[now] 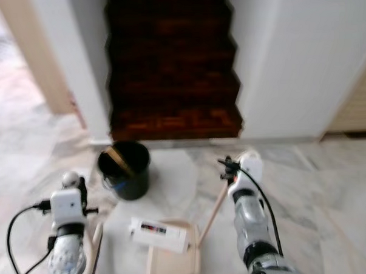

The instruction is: Sweep floor

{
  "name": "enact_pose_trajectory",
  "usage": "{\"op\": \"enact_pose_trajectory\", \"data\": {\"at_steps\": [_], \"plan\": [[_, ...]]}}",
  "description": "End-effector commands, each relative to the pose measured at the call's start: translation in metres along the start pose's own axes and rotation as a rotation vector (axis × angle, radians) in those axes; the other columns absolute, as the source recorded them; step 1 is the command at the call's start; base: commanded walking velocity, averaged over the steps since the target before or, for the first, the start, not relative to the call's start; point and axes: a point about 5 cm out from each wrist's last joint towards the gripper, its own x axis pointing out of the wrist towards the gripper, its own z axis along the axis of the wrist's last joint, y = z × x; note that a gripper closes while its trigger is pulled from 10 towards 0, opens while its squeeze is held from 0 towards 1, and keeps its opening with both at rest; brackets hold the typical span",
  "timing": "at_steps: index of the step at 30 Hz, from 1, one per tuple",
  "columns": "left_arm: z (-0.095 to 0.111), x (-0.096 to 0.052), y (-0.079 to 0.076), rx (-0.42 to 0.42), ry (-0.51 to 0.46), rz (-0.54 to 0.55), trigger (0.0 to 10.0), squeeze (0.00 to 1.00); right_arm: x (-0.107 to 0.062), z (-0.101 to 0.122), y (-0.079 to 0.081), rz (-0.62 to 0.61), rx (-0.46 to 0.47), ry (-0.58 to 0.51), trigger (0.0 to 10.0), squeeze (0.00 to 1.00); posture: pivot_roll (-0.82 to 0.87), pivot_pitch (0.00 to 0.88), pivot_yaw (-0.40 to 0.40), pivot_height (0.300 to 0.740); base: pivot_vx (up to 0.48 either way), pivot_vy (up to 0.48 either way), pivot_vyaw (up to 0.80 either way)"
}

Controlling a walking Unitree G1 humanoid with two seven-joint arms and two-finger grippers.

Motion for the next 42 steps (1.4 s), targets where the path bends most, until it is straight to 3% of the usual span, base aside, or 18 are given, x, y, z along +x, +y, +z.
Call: {"op": "enact_pose_trajectory", "data": {"at_steps": [1,42], "plan": [[0.0072,0.0044,0.0021,0.010,-0.039,0.004,10.0,0.00,0.0064,0.0132,0.0052,0.017,0.006,-0.054,10.0,0.00,0.08,0.000,-0.087,0.740,0.000,0.000,0.80],[0.0063,0.0032,0.0036,0.008,-0.027,0.011,10.0,0.00,0.0061,0.0096,0.0103,0.045,0.032,-0.031,10.0,0.00,0.08,0.000,-0.090,0.740,0.000,0.000,0.00]]}}
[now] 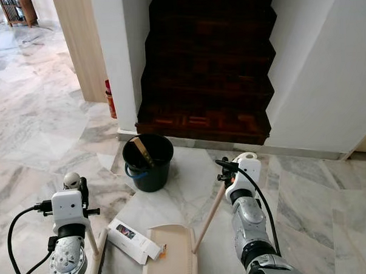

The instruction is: Sweep floor

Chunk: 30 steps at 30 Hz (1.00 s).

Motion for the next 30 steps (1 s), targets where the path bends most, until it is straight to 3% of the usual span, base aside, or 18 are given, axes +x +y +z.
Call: {"op": "enact_pose_trajectory", "data": {"at_steps": [1,7,10,12,17,25,30], "plan": [[0.009,0.005,0.000,0.002,-0.040,0.005,10.0,0.00,0.005,0.010,0.001,0.002,0.007,-0.039,10.0,0.00,0.08,0.000,-0.090,0.740,0.000,0.000,0.00],[0.010,0.006,0.000,-0.003,-0.047,0.001,10.0,0.00,0.005,0.010,0.002,0.010,0.008,-0.037,10.0,0.00,0.08,0.000,-0.090,0.740,0.000,0.000,0.00],[0.015,0.010,-0.002,-0.048,-0.056,-0.024,10.0,0.00,0.005,0.010,0.003,0.015,0.009,-0.036,10.0,0.00,0.08,0.000,-0.090,0.740,0.000,0.000,0.00],[0.026,0.018,-0.004,-0.108,-0.083,-0.070,10.0,0.00,0.005,0.010,0.003,0.017,0.008,-0.036,10.0,0.00,0.08,0.000,-0.091,0.740,0.000,0.000,0.00],[0.044,0.030,-0.011,-0.136,-0.131,-0.170,10.0,0.00,0.005,0.010,0.004,0.024,0.011,-0.034,10.0,0.00,0.08,0.000,-0.091,0.740,0.000,0.000,0.00],[0.049,0.032,-0.024,-0.237,-0.095,-0.258,10.0,0.00,0.006,0.010,0.006,0.035,0.014,-0.031,10.0,0.00,0.08,0.000,-0.092,0.740,0.000,0.000,0.00],[0.050,0.031,-0.026,-0.248,-0.085,-0.277,10.0,0.00,0.005,0.009,0.007,0.040,0.014,-0.026,10.0,0.00,0.08,0.000,-0.092,0.740,0.000,0.000,0.00]]}}
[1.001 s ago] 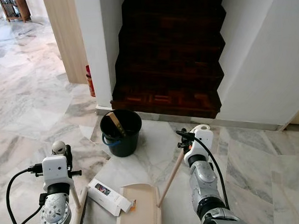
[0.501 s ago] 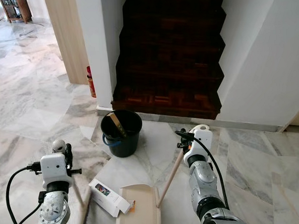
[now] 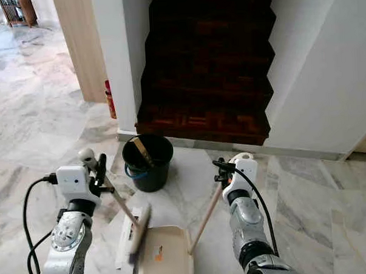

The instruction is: Sweep floor

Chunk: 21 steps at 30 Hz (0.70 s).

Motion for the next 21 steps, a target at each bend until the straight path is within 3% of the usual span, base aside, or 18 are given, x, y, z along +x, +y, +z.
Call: {"op": "enact_pose_trajectory", "data": {"at_steps": [1,13,21], "plan": [[0.013,0.004,-0.002,0.001,-0.051,-0.016,10.0,0.00,0.005,0.011,0.001,0.004,0.005,-0.042,10.0,0.00,0.08,0.000,-0.092,0.740,0.000,0.000,0.00],[0.027,0.005,0.008,0.054,-0.109,0.041,10.0,0.00,0.006,0.011,0.002,0.007,0.006,-0.040,10.0,0.00,0.09,0.000,-0.094,0.740,0.000,0.000,0.00],[0.032,0.005,-0.004,0.083,-0.138,0.008,10.0,0.00,0.006,0.012,0.002,0.006,0.010,-0.040,10.0,0.00,0.09,0.000,-0.092,0.740,0.000,0.000,0.00]]}}
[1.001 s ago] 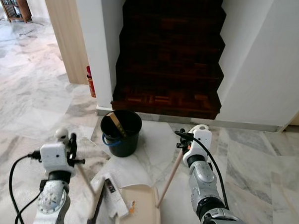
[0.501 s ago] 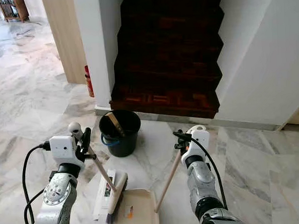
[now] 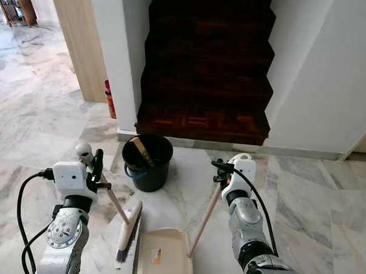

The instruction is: Sweep floor

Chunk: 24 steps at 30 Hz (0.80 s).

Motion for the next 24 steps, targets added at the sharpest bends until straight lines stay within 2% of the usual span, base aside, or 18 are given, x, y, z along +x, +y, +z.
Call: {"op": "enact_pose_trajectory", "data": {"at_steps": [1,8,24], "plan": [[0.0149,0.0040,-0.0059,-0.009,-0.073,-0.014,10.0,0.00,0.0058,0.0130,0.0007,0.003,0.008,-0.049,10.0,0.00,0.08,0.000,-0.091,0.740,0.000,0.000,0.00],[0.0139,0.0032,-0.0063,-0.008,-0.062,-0.016,10.0,0.00,0.0056,0.0130,0.0003,0.001,0.012,-0.050,10.0,0.00,0.09,0.000,-0.091,0.740,0.000,0.000,0.00],[0.0111,0.0015,-0.0057,-0.006,-0.043,-0.008,10.0,0.00,0.0052,0.0120,0.0001,0.000,0.019,-0.048,10.0,0.00,0.09,0.000,-0.089,0.740,0.000,0.285,0.00]]}}
